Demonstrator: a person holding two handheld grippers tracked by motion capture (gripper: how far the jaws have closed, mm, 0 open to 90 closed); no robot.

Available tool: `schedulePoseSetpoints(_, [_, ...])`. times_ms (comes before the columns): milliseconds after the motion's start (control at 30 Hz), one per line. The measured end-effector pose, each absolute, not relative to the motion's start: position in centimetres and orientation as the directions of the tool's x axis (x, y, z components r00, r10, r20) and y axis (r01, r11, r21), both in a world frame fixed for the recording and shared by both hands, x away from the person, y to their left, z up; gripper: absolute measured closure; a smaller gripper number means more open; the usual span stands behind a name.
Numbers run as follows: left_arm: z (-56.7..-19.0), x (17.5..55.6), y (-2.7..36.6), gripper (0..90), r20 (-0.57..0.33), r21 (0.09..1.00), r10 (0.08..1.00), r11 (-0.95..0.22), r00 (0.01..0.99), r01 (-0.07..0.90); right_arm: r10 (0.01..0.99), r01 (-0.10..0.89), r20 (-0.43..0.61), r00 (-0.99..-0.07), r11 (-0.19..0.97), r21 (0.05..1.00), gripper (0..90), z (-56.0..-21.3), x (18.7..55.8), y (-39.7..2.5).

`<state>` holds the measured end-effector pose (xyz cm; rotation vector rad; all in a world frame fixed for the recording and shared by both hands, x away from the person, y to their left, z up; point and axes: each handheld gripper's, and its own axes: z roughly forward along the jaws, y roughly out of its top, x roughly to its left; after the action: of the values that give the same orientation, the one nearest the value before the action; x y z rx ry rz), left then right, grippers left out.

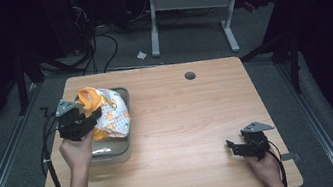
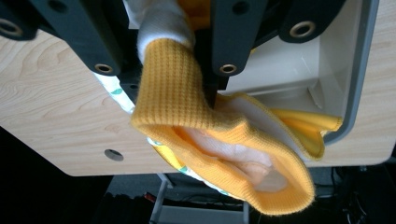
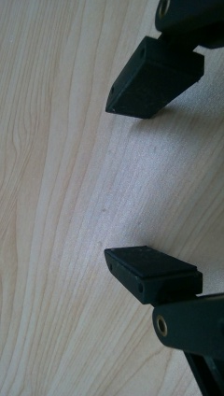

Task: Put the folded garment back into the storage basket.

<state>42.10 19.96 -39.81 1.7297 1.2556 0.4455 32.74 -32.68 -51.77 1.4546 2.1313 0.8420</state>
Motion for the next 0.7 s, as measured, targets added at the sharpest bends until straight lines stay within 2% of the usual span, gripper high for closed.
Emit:
schedulePoseSetpoints(267, [-41.2, 42.6, 20.4, 73.2, -0.238, 0.817, 0.881, -0.046, 0.408, 0.575, 0.932, 0.675, -0.008, -0.362, 0.268, 0.687, 25.8, -51.8, 32.7, -32.7])
schedulePoseSetpoints(700, [-43.0, 43.5, 20.7, 70.5, -0.21, 0.752, 0.906, -0.091, 0.368, 0.653, 0.933, 0.676, -0.007, -0.36, 0.266, 0.687, 25.8, -51.8, 32.7, -32.7])
